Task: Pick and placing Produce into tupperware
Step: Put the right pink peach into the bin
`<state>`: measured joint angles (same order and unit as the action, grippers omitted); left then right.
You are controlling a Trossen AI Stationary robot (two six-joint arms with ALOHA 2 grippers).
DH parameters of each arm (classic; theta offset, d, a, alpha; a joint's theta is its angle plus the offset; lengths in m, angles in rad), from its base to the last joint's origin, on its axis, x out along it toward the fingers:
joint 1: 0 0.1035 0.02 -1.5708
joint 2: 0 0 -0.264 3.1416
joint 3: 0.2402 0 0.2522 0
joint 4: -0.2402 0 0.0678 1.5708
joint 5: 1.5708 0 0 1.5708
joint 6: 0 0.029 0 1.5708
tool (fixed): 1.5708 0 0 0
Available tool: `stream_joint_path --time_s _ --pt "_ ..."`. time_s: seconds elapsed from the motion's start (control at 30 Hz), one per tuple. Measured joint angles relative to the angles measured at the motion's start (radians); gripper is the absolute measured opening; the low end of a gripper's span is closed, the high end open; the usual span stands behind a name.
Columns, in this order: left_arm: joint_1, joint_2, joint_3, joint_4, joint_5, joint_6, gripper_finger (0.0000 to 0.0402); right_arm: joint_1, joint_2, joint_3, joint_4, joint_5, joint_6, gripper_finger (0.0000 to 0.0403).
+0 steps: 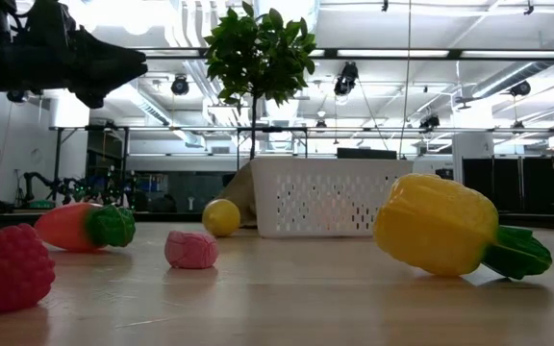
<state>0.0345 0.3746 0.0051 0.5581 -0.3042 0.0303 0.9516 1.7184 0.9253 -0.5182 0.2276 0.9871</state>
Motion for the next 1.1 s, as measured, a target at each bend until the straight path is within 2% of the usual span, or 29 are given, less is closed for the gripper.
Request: stream_joint_path --time_s 0.37,0.5,0.67,0.87,0.93,1.0,1.1 --pt "0.000 0.005 0.000 0.001 0.000 0.000 0.0144 -0.001 -0.002 0.000 -0.022 0.010 0.000 0.0080" --pt "0.000 0.005 0.000 0.001 0.000 0.000 0.0144 -0.002 -0.008 0.000 -0.037 0.041 -0.012 0.0053" --pt "0.000 0.003 0.000 0.001 0.000 0.000 0.0144 -0.042 -0.047 0.000 -0.036 0.149 -0.054 0.0047" --pt "0.000 0.002 0.000 0.001 0.000 0.000 0.0144 -0.161 -0.129 0.002 -0.038 0.463 -0.237 0.0048" --pt "0.000 0.002 0.000 0.002 0.000 0.000 0.0144 -0.227 -0.158 0.002 -0.040 0.534 -0.301 0.0049" --pt "0.000 0.002 0.000 0.001 0.001 0.000 0.0144 -0.300 -0.190 0.002 -0.040 0.566 -0.363 0.0049" --pt "0.000 0.002 0.000 0.001 0.002 0.000 0.0144 -0.419 -0.224 0.002 -0.040 0.554 -0.442 0.0049"
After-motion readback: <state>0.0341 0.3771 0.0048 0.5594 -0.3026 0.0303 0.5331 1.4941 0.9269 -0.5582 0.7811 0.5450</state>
